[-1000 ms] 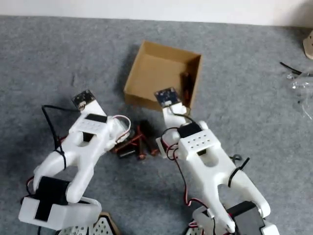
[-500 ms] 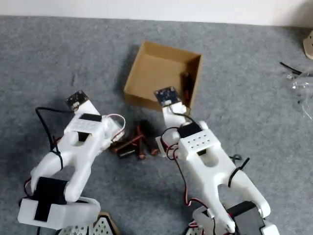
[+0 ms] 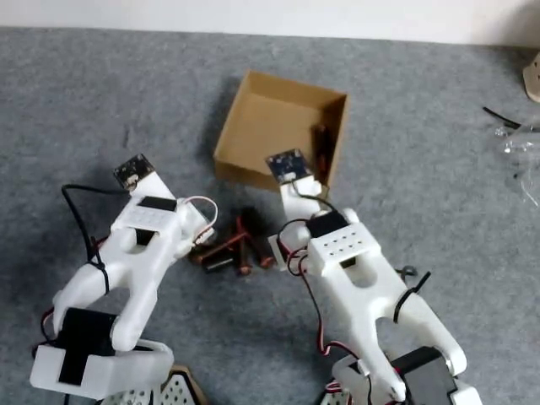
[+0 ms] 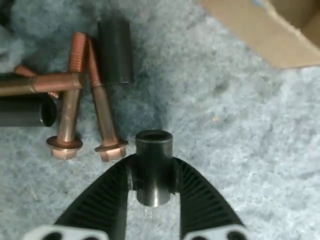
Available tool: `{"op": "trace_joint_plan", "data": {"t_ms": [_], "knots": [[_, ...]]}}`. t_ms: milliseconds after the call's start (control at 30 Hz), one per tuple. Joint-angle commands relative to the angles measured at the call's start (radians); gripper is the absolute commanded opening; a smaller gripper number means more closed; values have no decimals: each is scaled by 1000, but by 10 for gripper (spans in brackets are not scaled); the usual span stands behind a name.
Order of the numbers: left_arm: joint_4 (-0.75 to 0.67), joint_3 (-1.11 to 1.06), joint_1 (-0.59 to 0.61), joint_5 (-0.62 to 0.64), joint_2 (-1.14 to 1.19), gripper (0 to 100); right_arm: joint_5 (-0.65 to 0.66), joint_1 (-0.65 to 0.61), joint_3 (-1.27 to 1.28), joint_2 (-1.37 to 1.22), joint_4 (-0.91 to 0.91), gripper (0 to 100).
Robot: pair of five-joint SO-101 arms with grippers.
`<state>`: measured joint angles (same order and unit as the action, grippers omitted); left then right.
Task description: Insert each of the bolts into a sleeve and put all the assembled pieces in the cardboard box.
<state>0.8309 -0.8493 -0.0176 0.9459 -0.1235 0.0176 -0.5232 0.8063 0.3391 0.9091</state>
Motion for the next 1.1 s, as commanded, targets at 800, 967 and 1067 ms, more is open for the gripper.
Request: {"op": "trace_joint_plan", "data": {"t_ms": [800, 967, 1067], "knots": [[2, 61, 68, 6, -5, 5, 11, 18, -13, 48, -33, 4], [3, 65, 51, 29, -7, 5, 11, 18, -13, 48, -33, 4], [28, 81, 33, 29, -13, 5, 11, 18, -13, 48, -35, 4]]}}
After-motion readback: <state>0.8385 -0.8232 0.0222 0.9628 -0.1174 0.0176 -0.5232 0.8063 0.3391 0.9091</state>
